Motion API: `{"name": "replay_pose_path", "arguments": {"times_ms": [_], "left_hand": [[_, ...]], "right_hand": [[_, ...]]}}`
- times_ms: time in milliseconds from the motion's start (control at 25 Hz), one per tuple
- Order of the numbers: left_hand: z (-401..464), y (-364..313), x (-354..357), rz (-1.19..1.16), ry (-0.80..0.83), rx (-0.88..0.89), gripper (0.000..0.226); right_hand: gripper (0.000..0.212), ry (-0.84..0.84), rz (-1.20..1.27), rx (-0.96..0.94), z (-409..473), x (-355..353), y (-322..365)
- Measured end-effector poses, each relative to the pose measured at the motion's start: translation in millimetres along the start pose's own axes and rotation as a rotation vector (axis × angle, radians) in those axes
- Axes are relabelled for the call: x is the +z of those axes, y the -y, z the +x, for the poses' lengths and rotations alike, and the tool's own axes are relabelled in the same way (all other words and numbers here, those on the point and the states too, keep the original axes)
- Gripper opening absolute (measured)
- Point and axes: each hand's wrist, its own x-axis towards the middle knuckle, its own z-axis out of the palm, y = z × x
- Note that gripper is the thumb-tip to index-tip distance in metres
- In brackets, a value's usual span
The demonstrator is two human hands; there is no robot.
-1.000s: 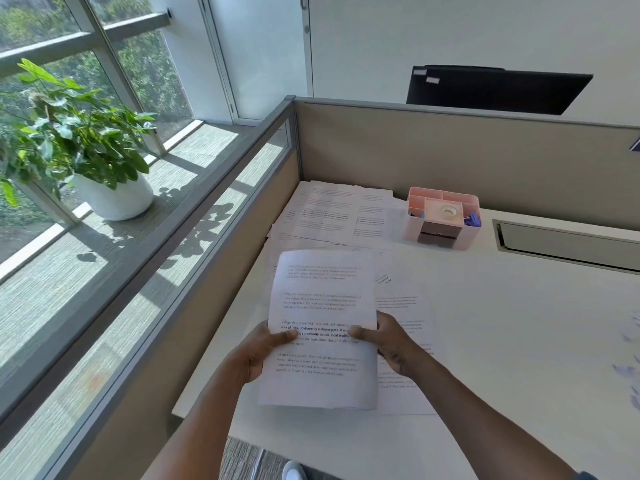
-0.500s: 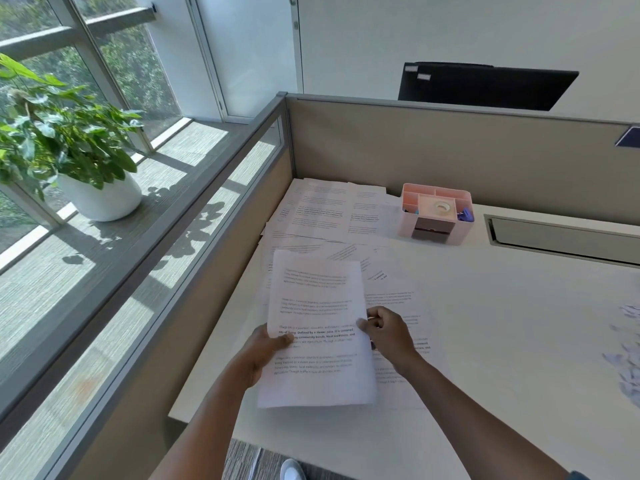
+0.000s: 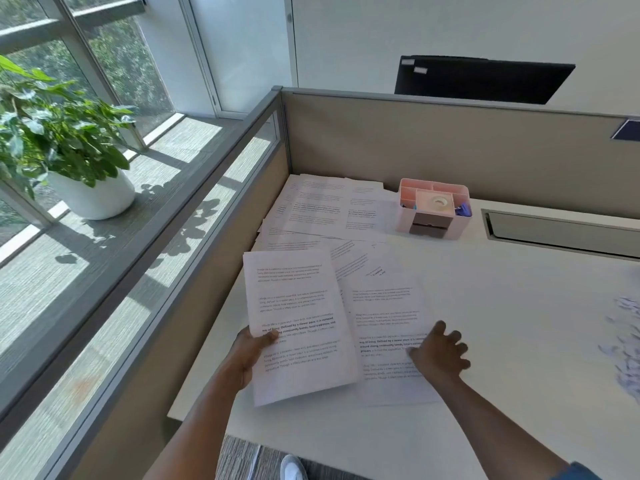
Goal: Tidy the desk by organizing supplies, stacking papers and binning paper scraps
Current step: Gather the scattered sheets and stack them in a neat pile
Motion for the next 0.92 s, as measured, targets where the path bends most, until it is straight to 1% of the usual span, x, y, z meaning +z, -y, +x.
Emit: {"name": "replay_pose_path", "arguments": {"times_ms": [120, 240, 280, 400, 520, 600, 760, 920], "left_hand": [[1, -2, 1, 0.012, 0.017, -0.004, 0.031], [1, -3, 1, 0.019, 0.021, -0.005, 0.032], [1, -4, 1, 0.022, 0.02, -0.002, 0.032], [1, -6, 0, 0.027, 0.008, 0.0, 0.031], [1, -8, -2, 0.044, 0.009, -0.005, 0.032], [1, -9, -2, 0.044, 0.02, -0.01, 0.032], [1, -9, 3, 0.018, 0.054, -0.009, 0.037], [-1, -15, 19, 0.039, 0.121, 0.006, 0.036]], "right_hand": [[0.075, 0.011, 0.044, 0.004, 6, -2, -2], [0.066, 0.034, 0.142, -0.016, 13, -2, -9], [0.059, 0.039, 0.193, -0.042, 15, -1, -11], [0.026, 0.065, 0.369, -0.121, 23, -3, -18], [0.015, 0.155, 0.689, -0.163, 32, -14, -28], [0.015, 0.153, 0.875, -0.19, 39, -27, -34], [0.012, 0.117, 1.152, -0.187, 44, -51, -31], [0.013, 0.203, 1.265, -0.249, 31, -61, -12]]}}
